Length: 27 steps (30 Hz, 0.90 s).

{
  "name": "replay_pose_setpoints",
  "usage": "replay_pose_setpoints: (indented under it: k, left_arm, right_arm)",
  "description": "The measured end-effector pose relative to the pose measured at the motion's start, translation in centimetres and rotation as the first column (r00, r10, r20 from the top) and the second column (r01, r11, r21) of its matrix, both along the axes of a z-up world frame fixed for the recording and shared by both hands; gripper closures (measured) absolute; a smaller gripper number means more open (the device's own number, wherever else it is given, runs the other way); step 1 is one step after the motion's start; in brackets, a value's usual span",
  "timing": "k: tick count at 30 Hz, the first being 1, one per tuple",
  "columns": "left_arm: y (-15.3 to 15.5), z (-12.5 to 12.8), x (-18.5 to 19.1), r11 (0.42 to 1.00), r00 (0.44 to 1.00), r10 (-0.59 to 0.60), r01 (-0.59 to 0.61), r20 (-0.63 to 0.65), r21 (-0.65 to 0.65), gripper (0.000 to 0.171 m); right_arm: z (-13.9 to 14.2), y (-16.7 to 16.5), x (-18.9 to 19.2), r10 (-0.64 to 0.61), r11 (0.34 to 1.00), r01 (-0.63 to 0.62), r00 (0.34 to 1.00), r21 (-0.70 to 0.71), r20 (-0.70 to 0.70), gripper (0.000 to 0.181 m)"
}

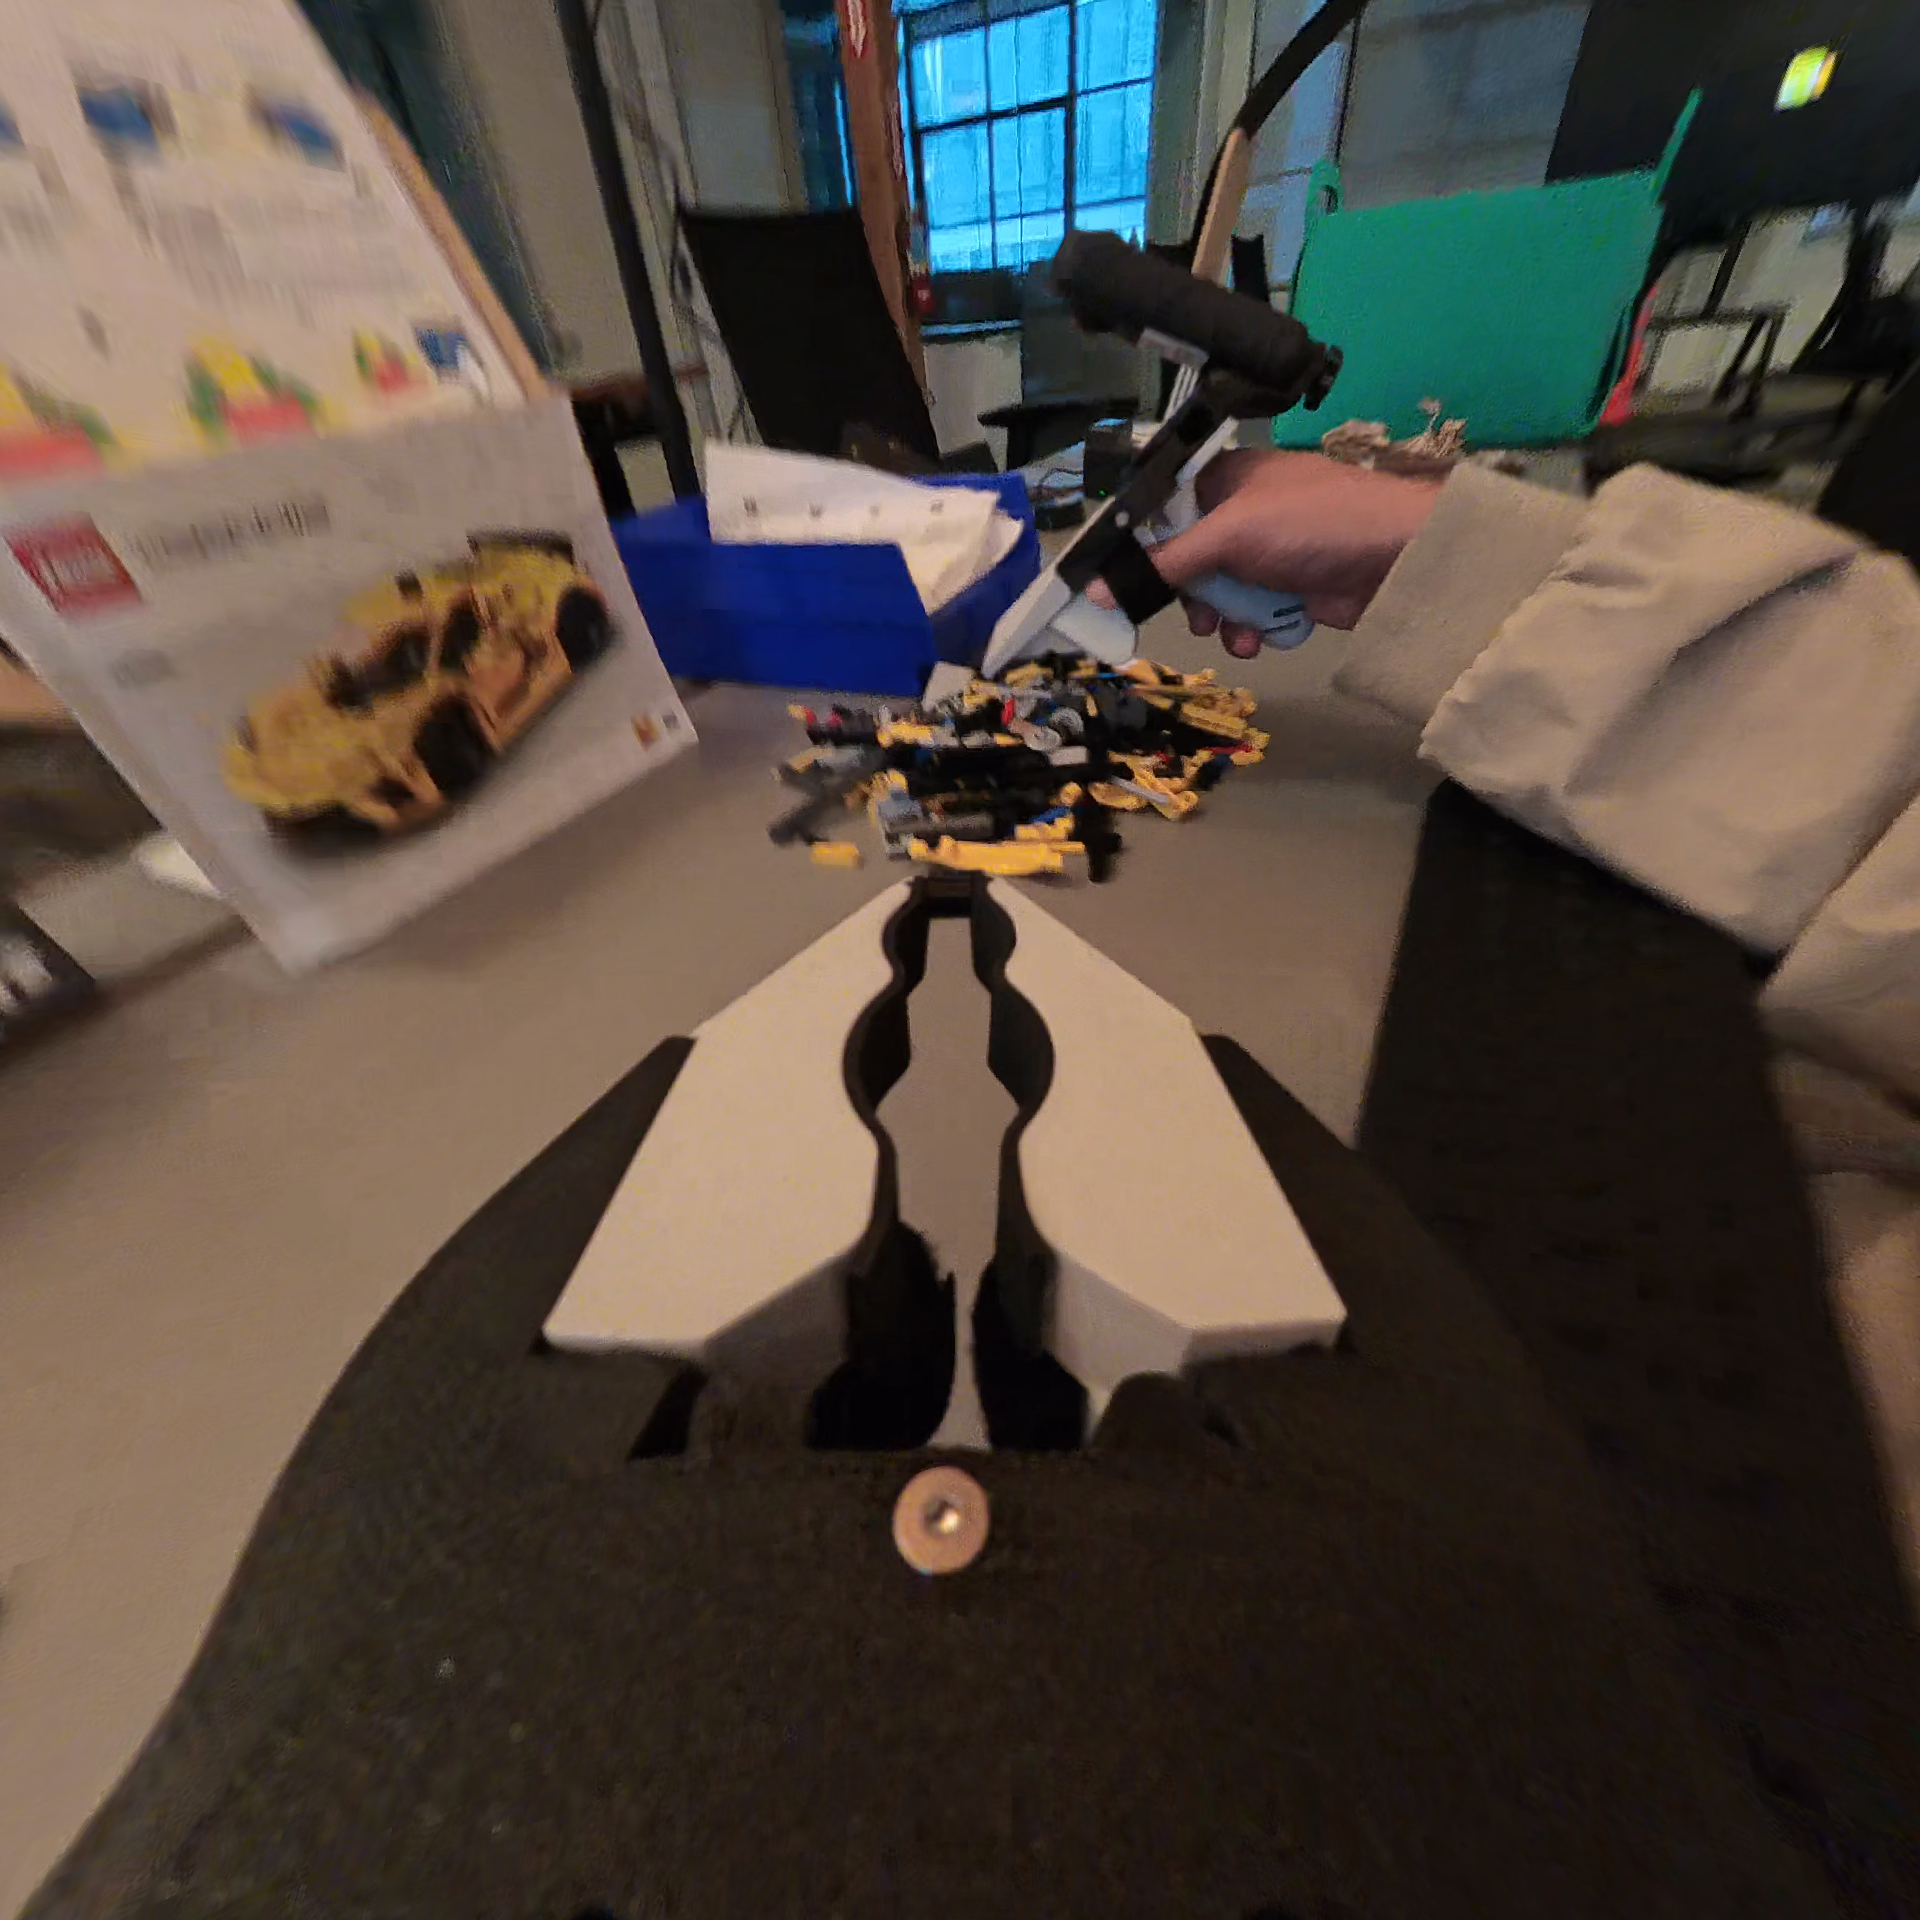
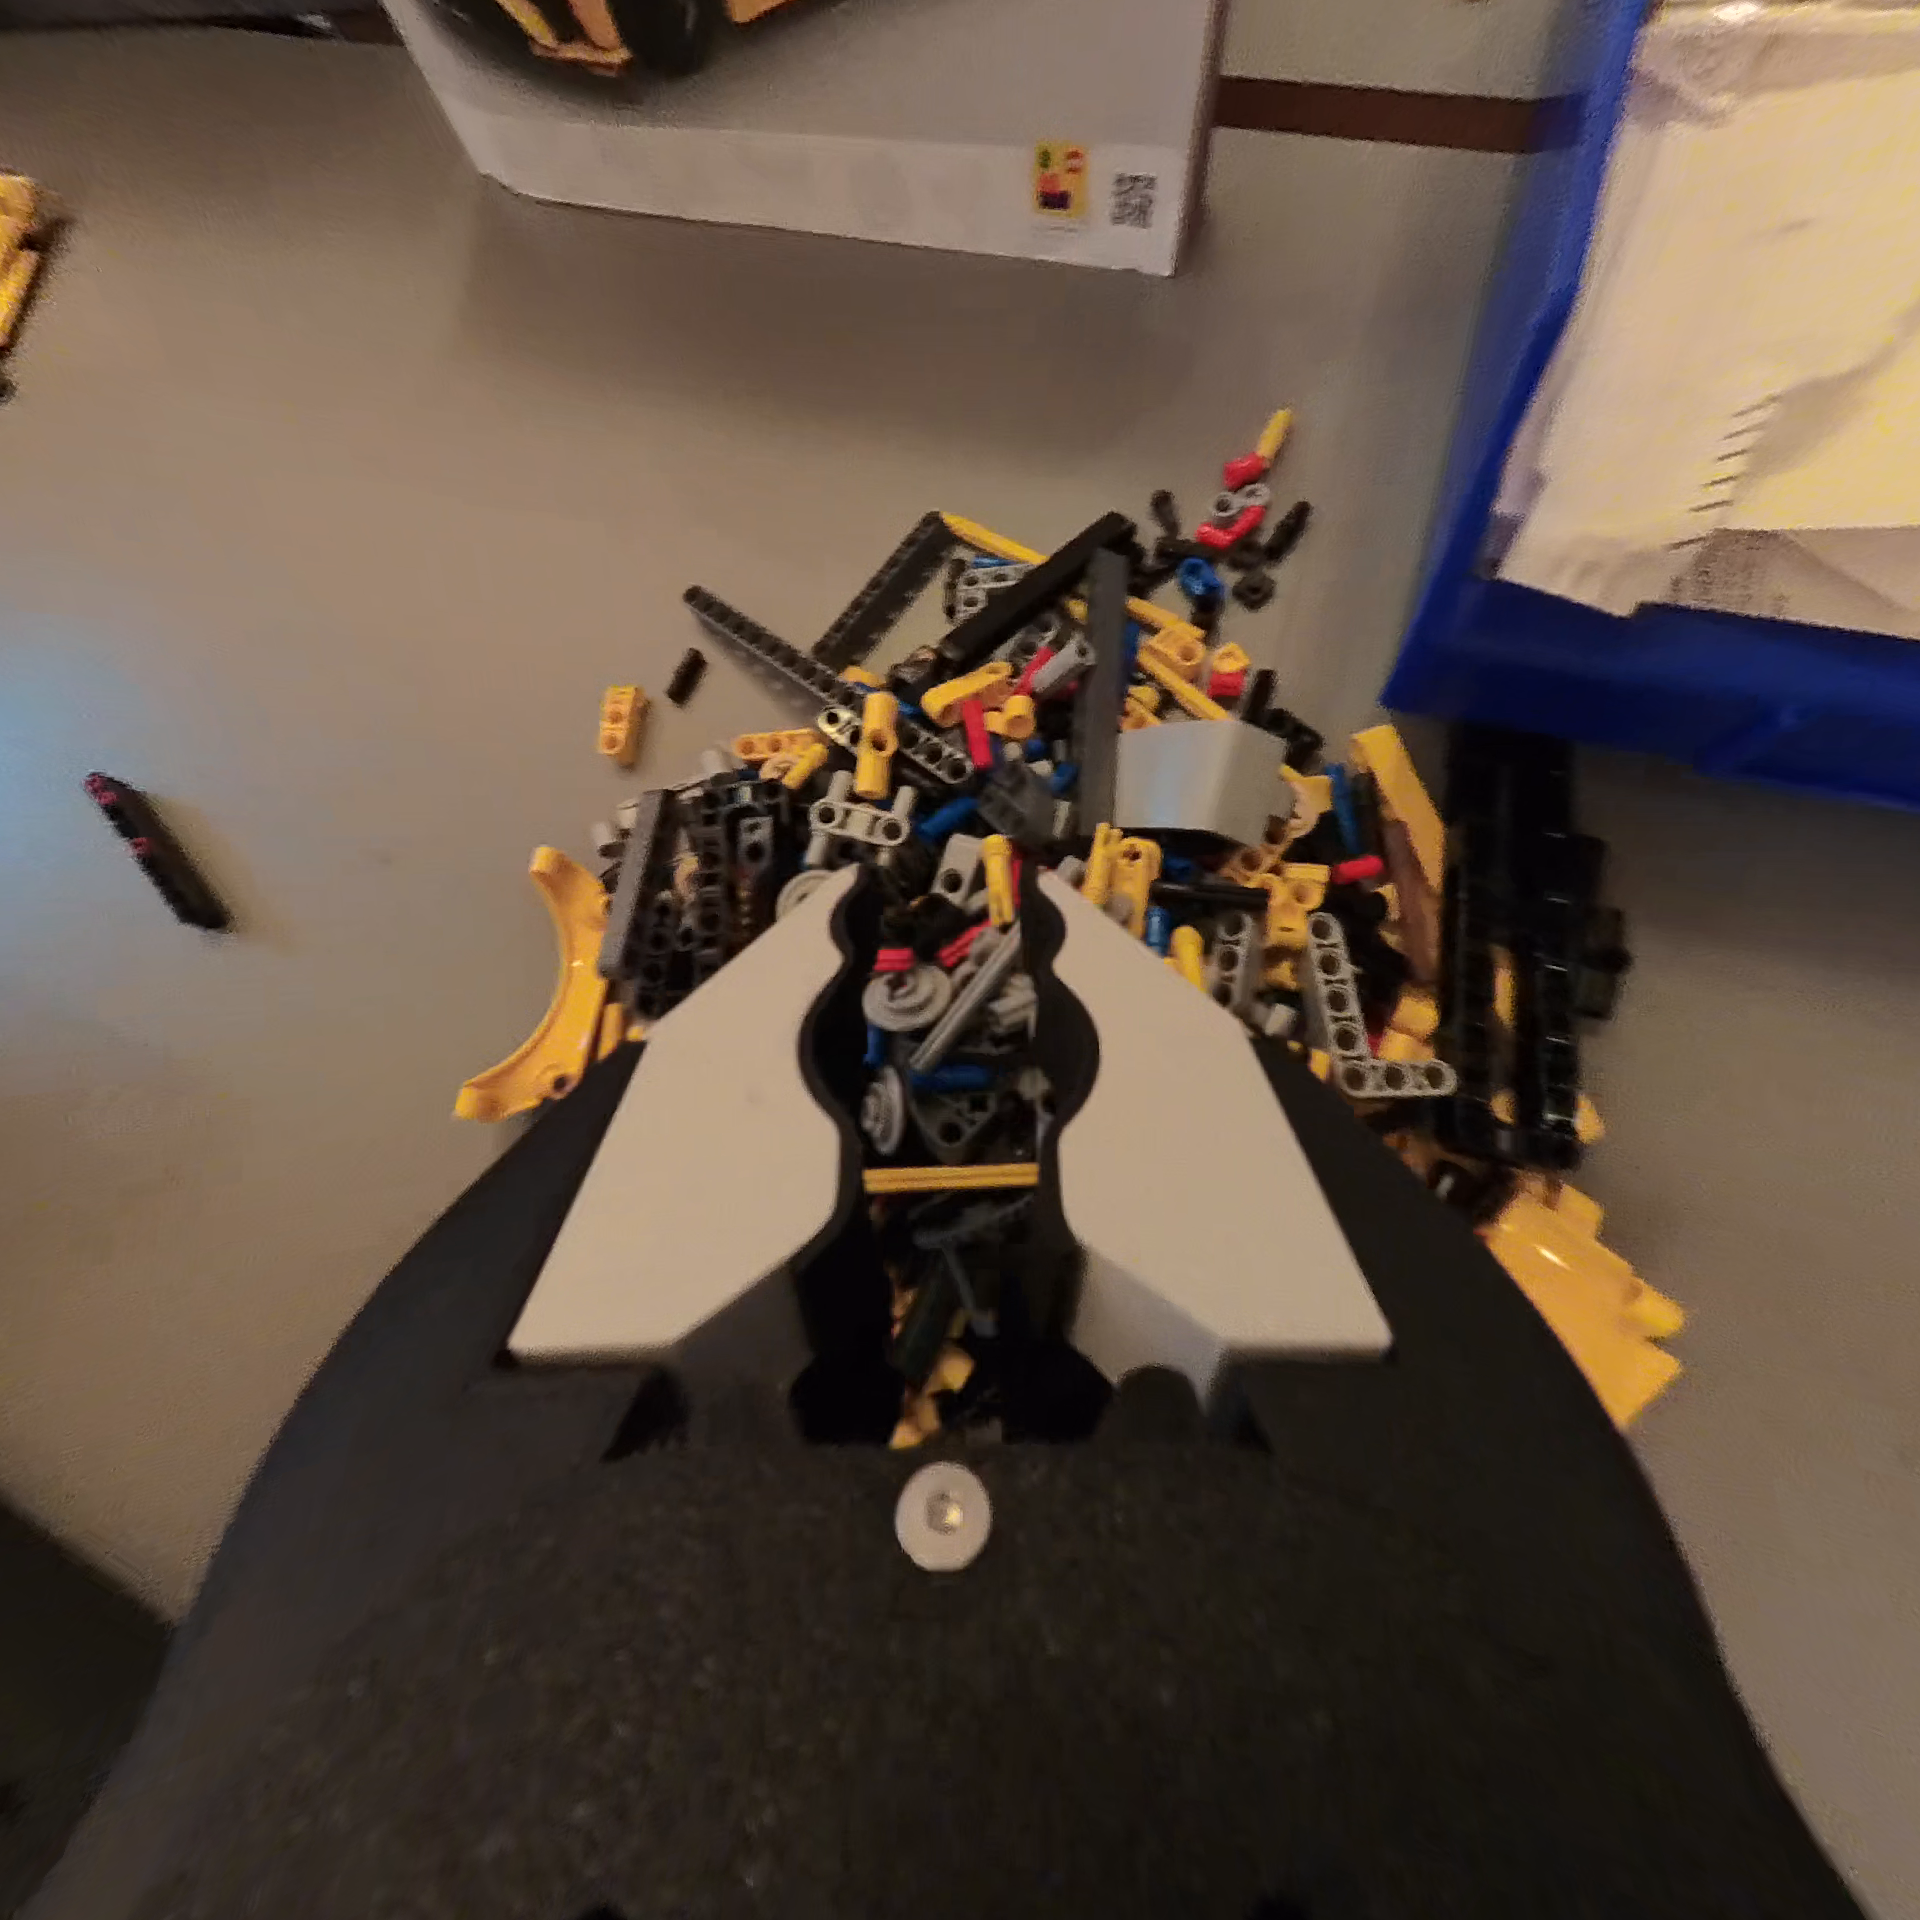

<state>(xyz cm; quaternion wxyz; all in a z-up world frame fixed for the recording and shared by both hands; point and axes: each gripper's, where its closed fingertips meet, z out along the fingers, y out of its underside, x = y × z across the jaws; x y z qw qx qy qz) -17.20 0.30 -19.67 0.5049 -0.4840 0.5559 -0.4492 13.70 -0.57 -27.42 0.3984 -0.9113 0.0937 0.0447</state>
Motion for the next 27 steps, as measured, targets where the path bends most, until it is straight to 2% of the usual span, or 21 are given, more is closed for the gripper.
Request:
replay_pose_setpoints:
  k: [1,2,3,4,5,6,7,8,10,16,20,21,22,24,25,27]
  left_arm:
    - [-0.4,0.5,0.3,0.997,1.000,-0.005,0.003,0.017,0.073,0.164]
    - [-0.6,0.9,0.5,0.991,0.999,-0.005,0.001,0.035,0.132,0.164]
    - [-1.0,1.1,0.7,0.984,0.998,-0.016,0.006,0.053,0.178,0.164]
    - [-1.4,1.3,0.8,0.977,0.997,-0.039,0.025,0.065,0.213,0.164]
    - [-1.7,1.4,0.8,0.971,0.996,-0.046,0.027,0.075,0.240,0.164]
    - [-1.6,1.5,0.8,0.966,0.996,-0.037,0.014,0.084,0.260,0.164]
    - [-1.5,1.4,0.8,0.961,0.996,-0.032,0.009,0.081,0.275,0.164]
    - [-1.5,1.2,0.7,0.958,0.997,-0.027,0.006,0.070,0.288,0.164]
    - [-1.5,1.0,0.5,0.950,0.998,-0.026,0.006,0.061,0.313,0.164]
    - [-2.0,1.9,-1.0,0.958,0.992,-0.059,0.024,0.113,0.285,0.164]
    - [-2.2,1.3,-1.4,0.921,0.995,-0.030,-0.007,0.091,0.390,0.164]
    - [-2.2,1.3,-1.5,0.915,0.996,-0.020,-0.019,0.092,0.404,0.164]
    - [-1.9,1.1,-1.5,0.916,0.997,0.004,-0.032,0.071,0.400,0.164]
    - [-1.3,-0.2,-1.5,0.948,0.999,0.048,-0.039,-0.021,0.317,0.163]
    - [-1.1,-0.9,-1.6,0.967,0.996,0.060,-0.042,-0.067,0.253,0.158]
    - [-0.4,-1.8,-2.5,0.992,0.993,0.059,-0.047,-0.107,0.113,0.151]
  right_arm:
    - [0.5,0.2,-0.2,-0.002,1.000,0.002,1.000,0.018,0.018,0.155]
    - [1.6,0.7,-1.9,0.048,0.997,-0.048,0.999,0.068,-0.005,0.154]
    - [3.1,1.5,-5.4,0.157,0.978,-0.144,0.984,0.152,-0.081,0.154]
    - [5.2,2.0,-10.4,0.324,0.926,-0.266,0.924,0.267,-0.204,0.153]
    - [7.7,1.7,-15.9,0.513,0.837,-0.373,0.789,0.400,-0.338,0.151]
    - [9.7,0.9,-20.7,0.646,0.755,-0.429,0.618,0.496,-0.448,0.148]
    - [10.4,0.0,-24.5,0.712,0.702,-0.475,0.463,0.531,-0.528,0.142]
    - [10.0,-0.7,-27.5,0.736,0.665,-0.538,0.357,0.517,-0.575,0.135]
    - [9.5,-1.3,-31.2,0.754,0.609,-0.604,0.241,0.514,-0.611,0.139]
    - [9.9,-1.2,-33.7,0.723,0.588,-0.563,0.045,0.581,-0.689,0.161]
    - [9.4,-1.1,-34.8,0.701,0.593,-0.544,-0.016,0.594,-0.713,0.164]
    - [9.2,-1.1,-35.0,0.706,0.588,-0.546,-0.014,0.597,-0.709,0.172]
    - [9.1,-0.9,-35.0,0.710,0.595,-0.542,0.008,0.594,-0.704,0.172]
    - [7.8,-0.3,-34.9,0.690,0.629,-0.566,0.090,0.533,-0.718,0.171]
    - [6.8,0.0,-34.6,0.676,0.652,-0.588,0.162,0.480,-0.719,0.175]
    - [4.7,1.8,-31.0,0.633,0.746,-0.565,0.442,0.351,-0.635,0.175]
